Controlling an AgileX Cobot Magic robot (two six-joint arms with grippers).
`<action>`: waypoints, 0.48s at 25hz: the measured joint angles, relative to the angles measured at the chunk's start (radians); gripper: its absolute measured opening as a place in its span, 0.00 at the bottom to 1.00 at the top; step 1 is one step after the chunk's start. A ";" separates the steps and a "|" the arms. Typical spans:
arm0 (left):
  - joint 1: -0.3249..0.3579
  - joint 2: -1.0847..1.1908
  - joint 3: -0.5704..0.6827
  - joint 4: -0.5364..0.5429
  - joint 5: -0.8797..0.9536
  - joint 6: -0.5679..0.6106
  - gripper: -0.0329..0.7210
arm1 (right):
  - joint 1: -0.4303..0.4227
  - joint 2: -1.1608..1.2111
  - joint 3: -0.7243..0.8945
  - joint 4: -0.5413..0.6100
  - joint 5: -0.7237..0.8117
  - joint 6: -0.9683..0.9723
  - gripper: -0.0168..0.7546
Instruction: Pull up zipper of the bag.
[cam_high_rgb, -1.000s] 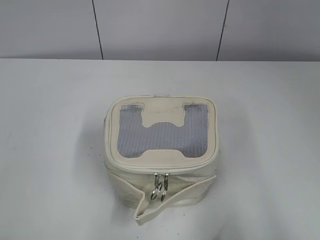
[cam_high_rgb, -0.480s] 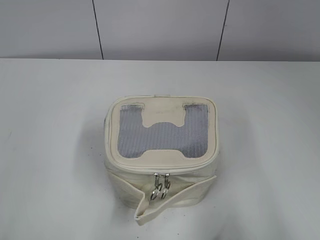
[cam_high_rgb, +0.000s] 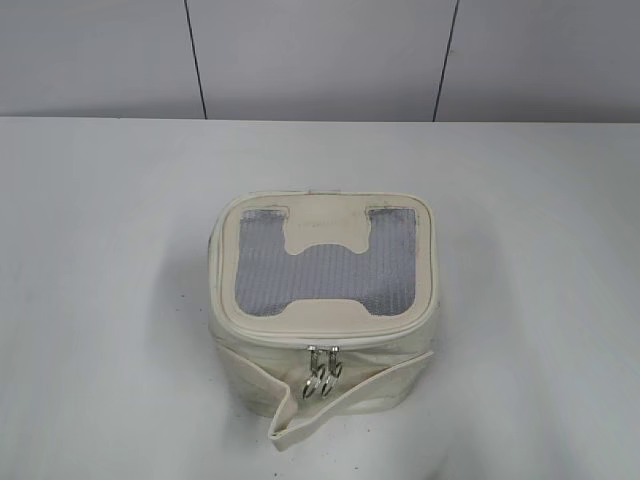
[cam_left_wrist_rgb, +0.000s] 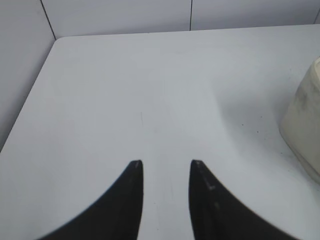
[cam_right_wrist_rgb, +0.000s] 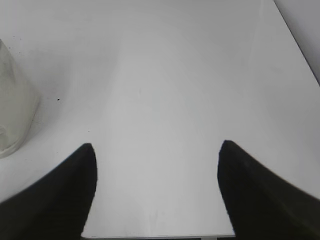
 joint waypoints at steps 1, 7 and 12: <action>0.000 0.000 0.000 0.000 0.000 0.000 0.37 | 0.000 0.000 0.000 0.000 0.000 0.000 0.78; 0.000 0.000 0.000 0.000 0.000 0.000 0.37 | 0.000 0.000 0.000 0.000 0.000 0.000 0.78; 0.000 0.000 0.000 0.000 0.000 0.000 0.37 | 0.000 0.000 0.000 0.000 0.000 0.000 0.78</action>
